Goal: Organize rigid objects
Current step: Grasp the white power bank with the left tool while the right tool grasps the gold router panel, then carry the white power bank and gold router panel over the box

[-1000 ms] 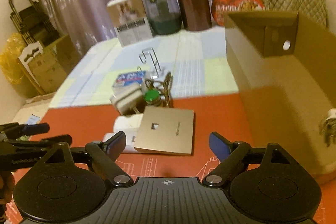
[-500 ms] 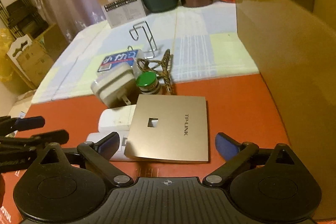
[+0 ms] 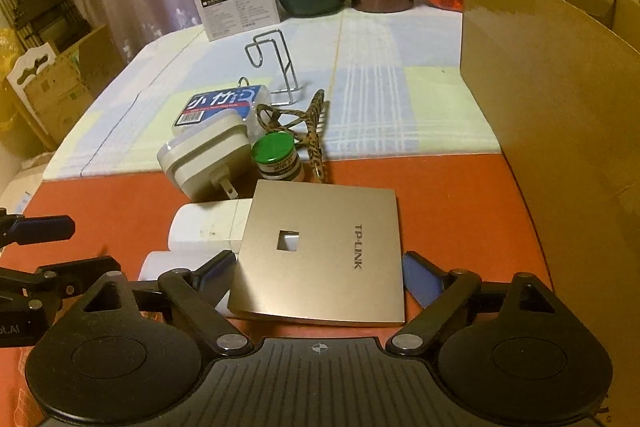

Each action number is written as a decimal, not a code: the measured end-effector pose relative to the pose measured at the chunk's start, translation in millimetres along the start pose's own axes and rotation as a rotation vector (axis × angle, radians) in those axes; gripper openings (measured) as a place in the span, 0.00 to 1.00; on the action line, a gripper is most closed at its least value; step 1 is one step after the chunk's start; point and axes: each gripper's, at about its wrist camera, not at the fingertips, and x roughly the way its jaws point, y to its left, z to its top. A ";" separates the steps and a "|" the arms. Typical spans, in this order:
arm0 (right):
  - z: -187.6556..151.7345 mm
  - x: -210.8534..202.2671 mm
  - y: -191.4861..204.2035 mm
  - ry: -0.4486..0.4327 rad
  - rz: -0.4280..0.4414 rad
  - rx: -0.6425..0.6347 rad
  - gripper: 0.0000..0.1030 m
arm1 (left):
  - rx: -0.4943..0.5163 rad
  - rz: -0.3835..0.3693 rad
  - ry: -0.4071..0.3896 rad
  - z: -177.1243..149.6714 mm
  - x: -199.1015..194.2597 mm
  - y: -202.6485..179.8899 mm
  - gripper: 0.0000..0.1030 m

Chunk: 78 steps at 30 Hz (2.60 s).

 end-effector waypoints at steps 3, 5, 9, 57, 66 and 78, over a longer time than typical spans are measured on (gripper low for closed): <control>-1.0 -3.1 -2.0 0.002 -0.008 -0.008 0.83 | 0.045 -0.025 -0.005 -0.5 0.8 -7.3 0.70; -1.4 -7.0 -4.9 -0.002 -0.020 -0.010 0.83 | 0.094 -0.044 -0.012 0.1 1.8 -13.8 0.70; -2.1 -15.8 -11.7 -0.005 -0.043 -0.026 0.83 | 0.215 -0.057 -0.026 -0.1 9.8 -26.9 0.71; -67.6 -72.1 -9.0 0.004 -0.010 -0.157 0.83 | 0.022 0.003 0.032 -75.9 -32.9 -67.5 0.35; -74.6 -65.0 -11.8 0.005 -0.027 -0.171 0.83 | 0.040 -0.004 -0.010 -74.9 -26.0 -71.1 0.36; -83.6 -61.7 -10.5 -0.042 -0.079 -0.171 0.91 | -0.018 0.031 -0.022 -75.2 -25.1 -73.4 0.32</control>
